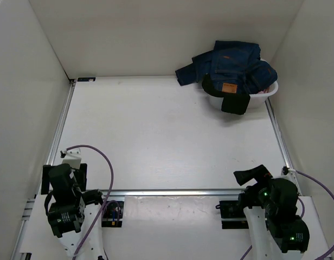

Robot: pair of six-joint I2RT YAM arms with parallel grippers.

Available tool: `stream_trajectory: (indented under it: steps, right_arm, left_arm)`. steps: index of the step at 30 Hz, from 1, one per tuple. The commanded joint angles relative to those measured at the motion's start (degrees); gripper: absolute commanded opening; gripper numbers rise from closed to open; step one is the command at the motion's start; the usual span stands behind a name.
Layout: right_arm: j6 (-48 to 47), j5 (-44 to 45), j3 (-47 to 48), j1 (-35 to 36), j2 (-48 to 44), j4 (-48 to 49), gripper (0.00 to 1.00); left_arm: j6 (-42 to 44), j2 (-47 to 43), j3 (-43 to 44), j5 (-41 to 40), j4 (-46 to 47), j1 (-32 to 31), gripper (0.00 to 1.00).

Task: Fold and stack the trousers
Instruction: Grab the trousers from the pile

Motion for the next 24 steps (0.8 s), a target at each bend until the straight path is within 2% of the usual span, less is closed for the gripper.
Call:
stream_trajectory:
  steps: [1,6,8,9,10,12,15,21,24]
  right_arm:
    - [-4.1,1.72,2.07,-0.06,-0.67,-8.13,0.99]
    - [-13.6,4.17,9.98,-2.34,7.22,-1.03,0.99]
    - [-17.73,5.24,13.58,-2.35,15.82,1.96,0.99]
    - [-20.27,3.76,14.99,-2.87,19.6,6.5,0.99]
    - [-23.16,2.96,18.22,-2.88,27.64,8.72,0.99]
    - [-25.29,2.95,22.62,-2.88,36.2,15.64,0.99]
    - [-29.25,3.65,34.39,-2.88,58.22,23.47,0.99]
    - [-32.77,4.18,56.63,-2.88,86.13,31.5,0.99]
    - [-32.77,6.63,70.51,-2.88,106.04,31.51,0.99]
  left_arm:
    - [-0.8,0.81,-1.2,2.68,0.07,0.36,1.0]
    - [-0.8,3.44,-1.21,5.06,0.07,0.36,1.0]
    - [-0.27,5.8,-0.6,6.47,0.07,0.36,1.0]
    - [-0.27,6.77,-0.59,7.34,0.07,0.36,1.0]
    - [-0.27,7.91,0.28,7.35,0.59,0.36,1.0]
    - [-0.27,11.17,1.95,7.88,2.09,0.36,1.0]
    - [-1.5,15.81,4.32,7.88,4.98,0.36,1.0]
    - [-5.45,25.05,7.4,5.51,9.21,0.36,1.0]
    - [-5.99,30.5,8.8,5.5,10.53,1.14,1.0]
